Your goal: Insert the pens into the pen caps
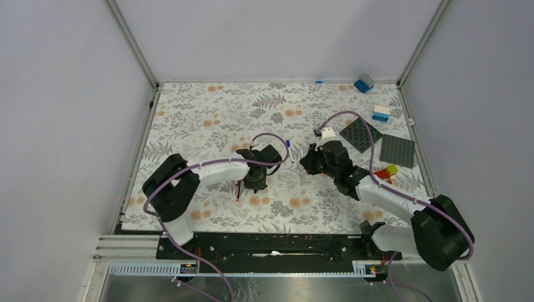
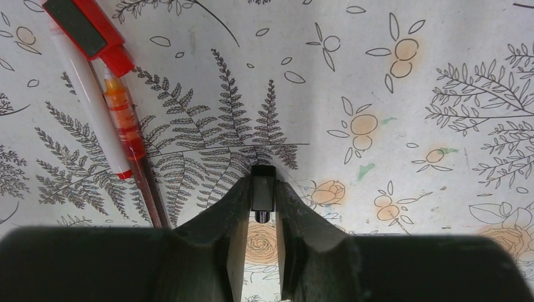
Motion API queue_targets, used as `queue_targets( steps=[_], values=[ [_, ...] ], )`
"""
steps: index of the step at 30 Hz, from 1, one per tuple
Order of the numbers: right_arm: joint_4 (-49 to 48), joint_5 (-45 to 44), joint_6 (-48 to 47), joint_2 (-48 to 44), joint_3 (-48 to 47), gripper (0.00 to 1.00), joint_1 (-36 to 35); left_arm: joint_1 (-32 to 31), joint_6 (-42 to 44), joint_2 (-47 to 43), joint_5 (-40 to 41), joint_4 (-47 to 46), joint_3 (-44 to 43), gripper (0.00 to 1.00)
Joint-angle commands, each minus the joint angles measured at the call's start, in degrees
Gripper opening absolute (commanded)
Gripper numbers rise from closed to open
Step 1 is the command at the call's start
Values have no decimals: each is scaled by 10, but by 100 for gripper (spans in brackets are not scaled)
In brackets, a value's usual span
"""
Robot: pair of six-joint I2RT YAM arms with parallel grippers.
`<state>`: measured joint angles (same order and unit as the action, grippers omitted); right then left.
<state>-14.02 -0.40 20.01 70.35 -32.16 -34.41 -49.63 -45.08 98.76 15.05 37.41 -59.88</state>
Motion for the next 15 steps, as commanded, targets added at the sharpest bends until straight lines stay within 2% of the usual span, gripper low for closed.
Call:
queue_targets(
  steps=[1,4,9,15],
  values=[
    [-24,2,5,-14,2,0,6,-2,2,6,16,6,-8,21],
    [-24,2,5,-13,2,0,7,-2,4,9,17,6,-8,19],
    [-24,3,6,-13,2,0,8,-2,9,8,14,6,-11,33],
    [-24,2,6,-12,2,0,10,-2,15,11,14,10,-18,36]
  ],
)
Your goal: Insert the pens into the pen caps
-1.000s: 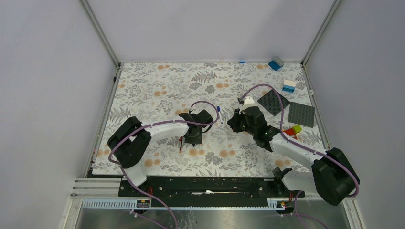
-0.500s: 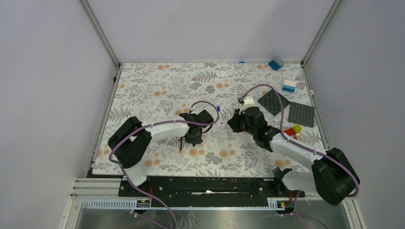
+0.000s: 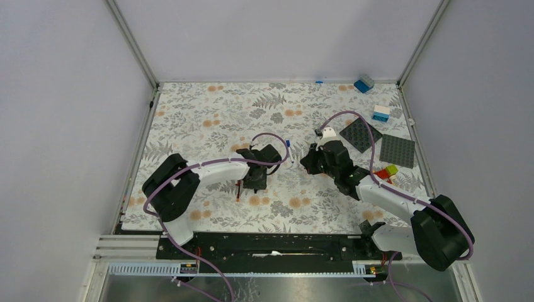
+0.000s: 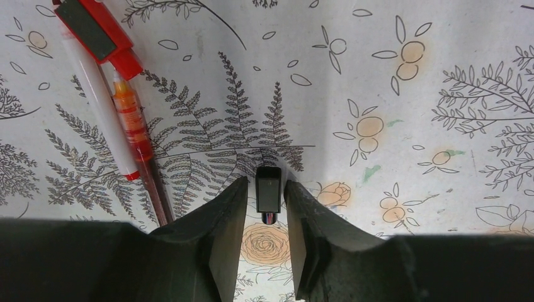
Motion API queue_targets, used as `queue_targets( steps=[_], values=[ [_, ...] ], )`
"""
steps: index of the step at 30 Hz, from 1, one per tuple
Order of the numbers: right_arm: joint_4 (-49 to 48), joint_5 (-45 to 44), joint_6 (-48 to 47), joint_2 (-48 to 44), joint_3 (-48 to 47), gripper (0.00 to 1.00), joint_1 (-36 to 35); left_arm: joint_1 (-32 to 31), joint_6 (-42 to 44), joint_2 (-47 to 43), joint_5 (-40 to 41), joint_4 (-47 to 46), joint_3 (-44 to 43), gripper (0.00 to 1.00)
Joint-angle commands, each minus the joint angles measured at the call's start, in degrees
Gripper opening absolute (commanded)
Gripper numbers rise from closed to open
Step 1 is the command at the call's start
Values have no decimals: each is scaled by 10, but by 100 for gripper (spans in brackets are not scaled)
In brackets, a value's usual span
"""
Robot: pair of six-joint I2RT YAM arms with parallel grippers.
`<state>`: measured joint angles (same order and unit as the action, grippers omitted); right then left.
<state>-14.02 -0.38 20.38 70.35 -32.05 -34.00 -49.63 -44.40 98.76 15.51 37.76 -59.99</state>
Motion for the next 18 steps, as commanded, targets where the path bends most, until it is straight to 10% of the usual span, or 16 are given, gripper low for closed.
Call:
queue_targets(
  steps=[1,18],
  values=[
    [-24,2,2,-12,1,0,5,-2,9,13,9,7,-18,36],
    [-24,2,3,-11,0,0,0,-1,5,22,12,6,-20,0]
  ],
)
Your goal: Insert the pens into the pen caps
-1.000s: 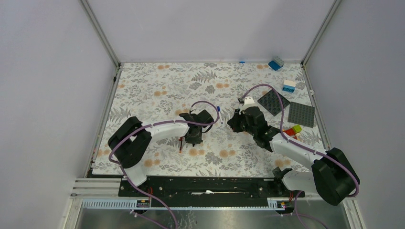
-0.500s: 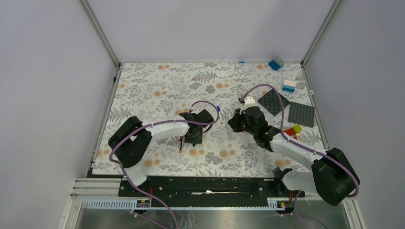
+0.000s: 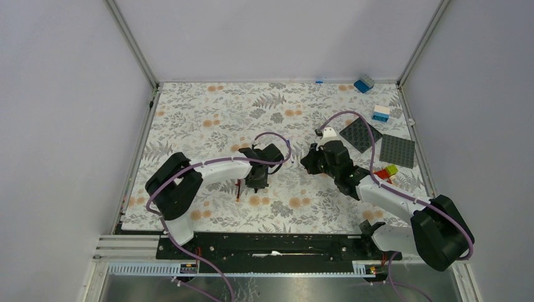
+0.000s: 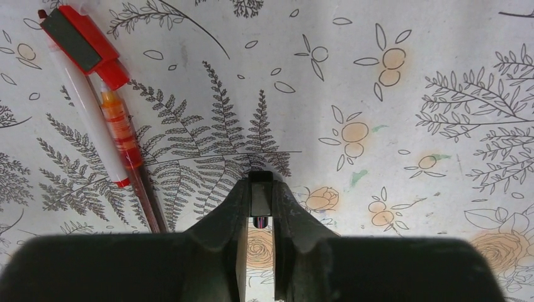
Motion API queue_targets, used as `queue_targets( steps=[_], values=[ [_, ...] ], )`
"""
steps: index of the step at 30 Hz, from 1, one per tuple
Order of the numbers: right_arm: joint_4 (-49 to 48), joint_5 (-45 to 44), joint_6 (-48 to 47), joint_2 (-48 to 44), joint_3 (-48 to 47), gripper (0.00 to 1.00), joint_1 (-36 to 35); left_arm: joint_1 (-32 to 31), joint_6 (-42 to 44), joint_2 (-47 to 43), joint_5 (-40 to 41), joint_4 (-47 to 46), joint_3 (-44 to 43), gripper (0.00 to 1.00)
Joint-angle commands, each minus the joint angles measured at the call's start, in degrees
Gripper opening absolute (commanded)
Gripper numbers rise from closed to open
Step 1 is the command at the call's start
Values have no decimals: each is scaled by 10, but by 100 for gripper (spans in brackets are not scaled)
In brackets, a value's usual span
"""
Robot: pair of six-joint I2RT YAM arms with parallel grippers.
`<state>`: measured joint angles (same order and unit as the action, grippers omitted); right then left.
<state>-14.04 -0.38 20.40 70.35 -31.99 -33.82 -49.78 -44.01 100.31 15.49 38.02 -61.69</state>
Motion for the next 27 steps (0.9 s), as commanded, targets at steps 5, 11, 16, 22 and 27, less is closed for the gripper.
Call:
queue_targets(
  steps=[5,11,16,22,27],
  values=[
    [-24,2,3,-12,0,0,5,0,0,-40,14,-35,25,0],
    [-34,17,5,-28,14,0,7,3,20,-113,24,-91,60,0],
    [-53,92,21,-18,21,0,51,10,32,-236,26,-175,120,0],
    [-70,104,20,-44,40,0,55,25,41,-333,49,-244,175,0],
    [-66,87,25,-59,42,0,55,32,24,-397,30,-311,215,0]
  ],
)
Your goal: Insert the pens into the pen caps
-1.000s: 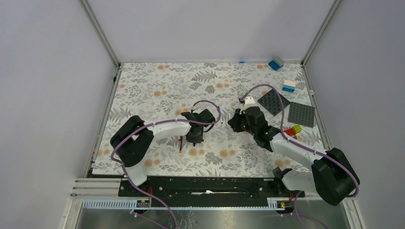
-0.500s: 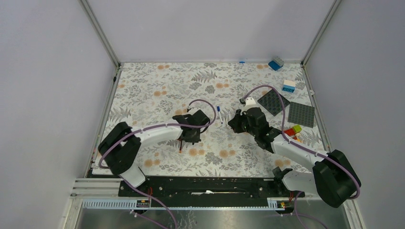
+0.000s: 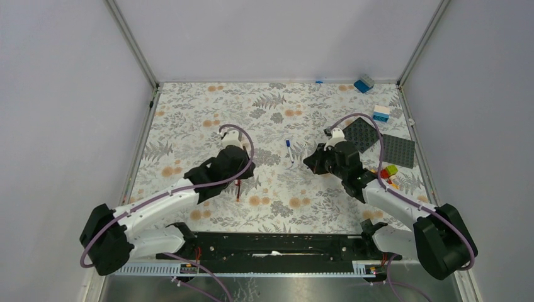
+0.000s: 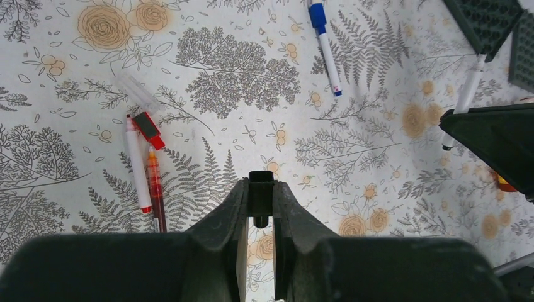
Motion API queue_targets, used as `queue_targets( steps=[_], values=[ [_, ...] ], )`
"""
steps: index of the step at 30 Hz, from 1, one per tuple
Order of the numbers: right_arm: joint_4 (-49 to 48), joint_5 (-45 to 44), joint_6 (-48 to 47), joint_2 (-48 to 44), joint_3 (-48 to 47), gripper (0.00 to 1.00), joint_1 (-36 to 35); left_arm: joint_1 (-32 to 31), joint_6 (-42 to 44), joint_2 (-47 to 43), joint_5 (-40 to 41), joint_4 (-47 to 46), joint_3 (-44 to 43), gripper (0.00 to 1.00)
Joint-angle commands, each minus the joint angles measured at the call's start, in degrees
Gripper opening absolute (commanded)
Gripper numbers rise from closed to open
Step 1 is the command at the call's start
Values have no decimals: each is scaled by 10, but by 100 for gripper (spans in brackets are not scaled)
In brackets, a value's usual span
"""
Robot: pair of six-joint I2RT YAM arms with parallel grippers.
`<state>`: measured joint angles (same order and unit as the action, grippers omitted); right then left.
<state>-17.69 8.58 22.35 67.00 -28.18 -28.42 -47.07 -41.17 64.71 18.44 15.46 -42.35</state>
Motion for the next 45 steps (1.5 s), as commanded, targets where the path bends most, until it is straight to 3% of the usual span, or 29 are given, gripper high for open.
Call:
queue_targets(
  steps=[1,5,9,18,31,45],
  values=[
    [-35,-6,8,-33,8,0,2,5,-10,-52,0,-93,27,0],
    [-66,-1,20,-60,28,0,1,10,-47,-96,25,-126,61,0],
    [-90,25,27,-71,37,0,0,41,-50,-133,-37,-227,113,0],
    [-175,108,33,-75,38,0,-21,86,-79,-115,-193,-368,127,0],
    [-170,194,24,-52,-13,0,-75,89,-115,-99,-287,-517,133,0],
    [-148,230,12,-26,-58,0,-125,89,-115,-119,-301,-555,159,0]
  ],
)
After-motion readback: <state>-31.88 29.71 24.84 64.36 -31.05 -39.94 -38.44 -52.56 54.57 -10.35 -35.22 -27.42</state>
